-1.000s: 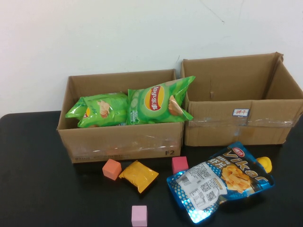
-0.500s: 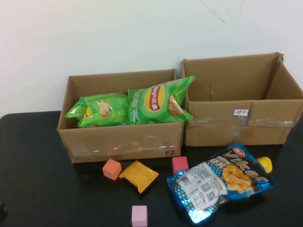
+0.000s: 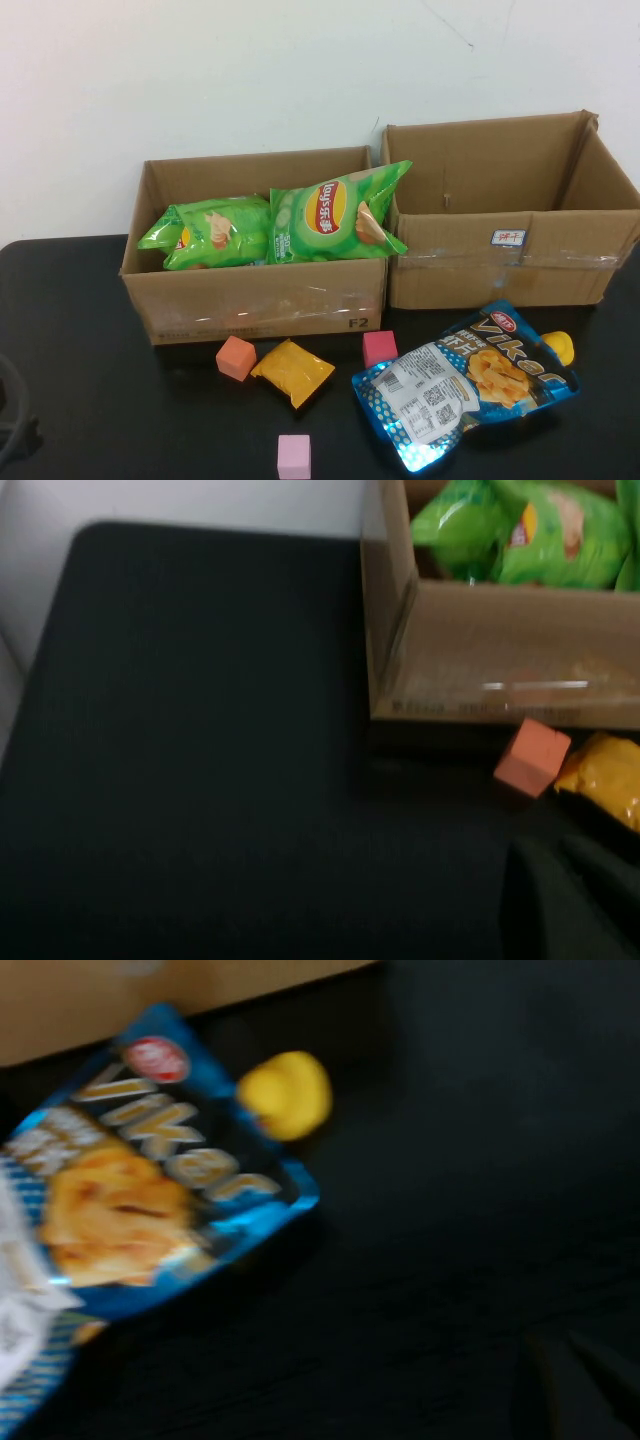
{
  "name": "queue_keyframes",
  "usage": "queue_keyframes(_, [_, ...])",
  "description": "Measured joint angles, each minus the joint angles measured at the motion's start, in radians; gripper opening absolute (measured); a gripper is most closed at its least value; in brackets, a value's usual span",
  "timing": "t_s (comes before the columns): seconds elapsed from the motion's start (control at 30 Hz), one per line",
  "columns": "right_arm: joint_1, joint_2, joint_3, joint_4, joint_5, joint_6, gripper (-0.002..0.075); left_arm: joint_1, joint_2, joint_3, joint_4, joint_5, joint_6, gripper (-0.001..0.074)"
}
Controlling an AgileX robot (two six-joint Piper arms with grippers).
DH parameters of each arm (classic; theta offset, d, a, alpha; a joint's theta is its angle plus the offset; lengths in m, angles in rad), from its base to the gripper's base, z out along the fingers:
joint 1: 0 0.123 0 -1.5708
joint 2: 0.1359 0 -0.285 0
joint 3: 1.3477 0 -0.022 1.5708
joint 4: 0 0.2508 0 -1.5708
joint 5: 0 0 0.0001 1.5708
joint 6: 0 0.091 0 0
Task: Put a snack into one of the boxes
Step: Pick up the potato chip
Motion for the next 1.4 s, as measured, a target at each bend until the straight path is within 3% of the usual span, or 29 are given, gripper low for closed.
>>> queue_keyframes(0.3, [0.204, 0.349, -0.092, 0.202, -0.173, 0.016, -0.0001, 0.000, 0.047, 0.000, -0.029, 0.021, 0.010, -0.0002])
queue_keyframes(0.47, [0.250, 0.482, -0.170, 0.222, -0.173, 0.081, 0.0022, 0.000, 0.047, 0.000, -0.033, 0.037, 0.020, -0.0002])
queue_keyframes(0.63, [0.257, 0.595, -0.217, 0.253, -0.172, 0.147, 0.0160, 0.000, 0.047, 0.000, -0.040, 0.043, 0.022, -0.0002])
queue_keyframes(0.8, [0.261, 0.708, -0.301, 0.261, -0.110, 0.192, 0.0375, 0.000, 0.047, 0.000, -0.076, 0.043, 0.022, -0.0002])
queue_keyframes(0.97, [0.283, 0.770, -0.401, 0.274, -0.070, 0.196, 0.0444, 0.000, 0.047, 0.000, -0.080, 0.043, 0.024, -0.0002])
queue_keyframes(1.1, [0.322, 0.783, -0.472, 0.275, -0.062, 0.138, 0.0452, 0.000, 0.047, 0.000, -0.076, 0.043, 0.024, -0.0002])
queue_keyframes(1.4, [0.396, 0.878, -0.655, 0.231, 0.008, -0.181, 0.0454, 0.000, 0.047, 0.000, -0.069, 0.043, 0.024, -0.0002])
